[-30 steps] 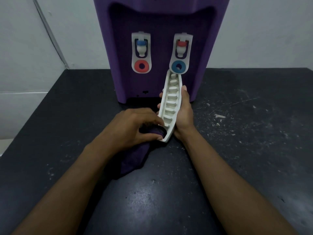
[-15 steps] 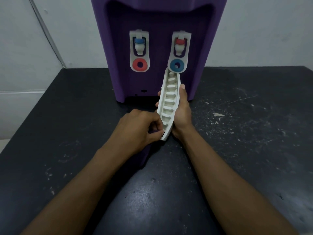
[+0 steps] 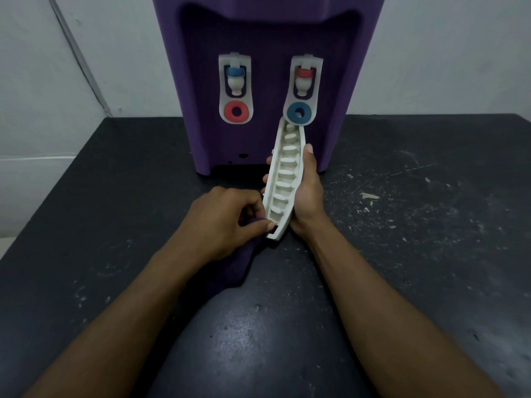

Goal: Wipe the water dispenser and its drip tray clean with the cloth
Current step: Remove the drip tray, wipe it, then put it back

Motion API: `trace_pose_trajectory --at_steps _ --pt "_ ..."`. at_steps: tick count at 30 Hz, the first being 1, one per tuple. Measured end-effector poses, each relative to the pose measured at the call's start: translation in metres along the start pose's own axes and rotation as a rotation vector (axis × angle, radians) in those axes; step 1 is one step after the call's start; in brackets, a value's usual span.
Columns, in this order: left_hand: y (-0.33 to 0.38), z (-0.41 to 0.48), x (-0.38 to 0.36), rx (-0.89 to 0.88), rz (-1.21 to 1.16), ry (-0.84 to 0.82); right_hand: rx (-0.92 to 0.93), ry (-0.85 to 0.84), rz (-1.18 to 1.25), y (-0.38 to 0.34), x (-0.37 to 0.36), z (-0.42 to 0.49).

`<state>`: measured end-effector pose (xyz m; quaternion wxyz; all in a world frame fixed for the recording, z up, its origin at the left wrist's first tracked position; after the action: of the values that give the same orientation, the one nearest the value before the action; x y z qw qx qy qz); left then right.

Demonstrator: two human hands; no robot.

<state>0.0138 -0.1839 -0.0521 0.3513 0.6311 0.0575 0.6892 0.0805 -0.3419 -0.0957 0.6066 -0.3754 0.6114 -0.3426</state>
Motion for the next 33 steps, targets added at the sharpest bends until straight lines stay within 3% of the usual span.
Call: trace_pose_trajectory --at_steps 6,12,16,24,28,30,33 --pt "0.014 -0.003 -0.018 -0.106 0.074 0.160 0.063 0.021 -0.020 -0.005 0.012 0.005" --pt "0.003 0.006 -0.006 -0.044 -0.056 -0.068 0.045 0.060 -0.032 -0.003 0.012 0.005" --pt "0.000 0.001 0.002 -0.065 -0.074 -0.123 -0.009 0.061 -0.031 -0.001 0.011 0.004" --pt "0.023 -0.005 -0.022 -0.133 0.100 0.143 0.073 0.084 -0.034 -0.006 0.013 0.005" --pt "0.025 -0.009 -0.029 -0.146 0.133 0.189 0.078 0.088 -0.018 -0.007 0.015 0.005" --pt "0.023 -0.006 -0.028 -0.152 0.108 0.144 0.040 0.049 0.019 -0.009 0.015 0.004" --pt "0.017 0.003 -0.014 -0.179 0.041 -0.054 -0.023 0.018 0.044 -0.009 0.012 0.000"
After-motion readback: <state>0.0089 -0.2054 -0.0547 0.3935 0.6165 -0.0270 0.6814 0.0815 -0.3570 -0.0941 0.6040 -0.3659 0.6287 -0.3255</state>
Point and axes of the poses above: each hand's wrist, its own z-axis towards the middle knuckle, its own x-axis out of the back of the hand, y = z × x, the point moved 2 cm from there along z, towards the middle knuckle
